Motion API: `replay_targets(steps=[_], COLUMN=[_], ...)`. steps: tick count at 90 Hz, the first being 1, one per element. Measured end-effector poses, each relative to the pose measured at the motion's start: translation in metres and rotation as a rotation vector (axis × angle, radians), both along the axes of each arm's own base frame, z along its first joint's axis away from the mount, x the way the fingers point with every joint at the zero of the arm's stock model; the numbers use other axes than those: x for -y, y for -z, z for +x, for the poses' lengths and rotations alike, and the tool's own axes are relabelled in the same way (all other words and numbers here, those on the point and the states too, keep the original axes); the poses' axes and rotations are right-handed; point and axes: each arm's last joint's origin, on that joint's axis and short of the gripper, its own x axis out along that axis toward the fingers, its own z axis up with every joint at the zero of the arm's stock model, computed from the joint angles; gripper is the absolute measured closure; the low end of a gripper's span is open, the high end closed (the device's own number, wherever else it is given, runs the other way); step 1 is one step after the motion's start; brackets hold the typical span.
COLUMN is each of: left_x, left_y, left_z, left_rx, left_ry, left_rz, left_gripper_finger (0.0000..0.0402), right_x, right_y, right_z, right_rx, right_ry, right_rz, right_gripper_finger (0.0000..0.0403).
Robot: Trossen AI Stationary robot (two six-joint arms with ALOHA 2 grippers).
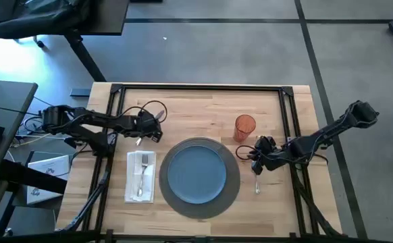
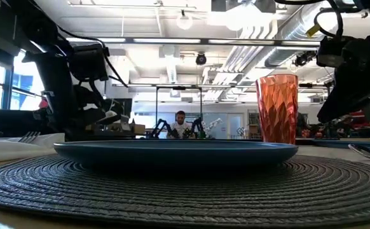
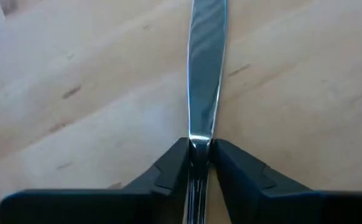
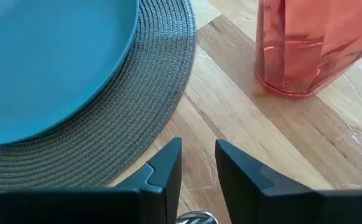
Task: Set table place
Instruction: Put the silver table knife to the right of the gray table mat
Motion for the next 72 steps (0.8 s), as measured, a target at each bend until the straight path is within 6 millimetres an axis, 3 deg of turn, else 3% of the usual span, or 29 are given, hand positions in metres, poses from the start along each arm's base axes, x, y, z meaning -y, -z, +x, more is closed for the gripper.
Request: replay_targets(steps=[12,36,72], left_x=[0.002,0.004,0.002], left_y=[0.000,-0.004,-0.044], left_z=[0.001,0.003,0.029], left_rx=[-0.002,0.002,0.119], left_ry=[0.015,0.028,0.154], left_rz=[0.003,0.004,-0.030], left_gripper_finger=[0.0387,0.0388,0.0394], right_x=[0.000,0.000,0.000], right_y=[0.000,0.000,0.000], right_z=[0.000,0.000,0.000], right_rx=[0.000,0.000,0.002], right_ry=[0.000,0.000,0.000], right_rz=[0.000,0.000,0.000], right_gripper_finger=[0.0320,0.0320,0.0320])
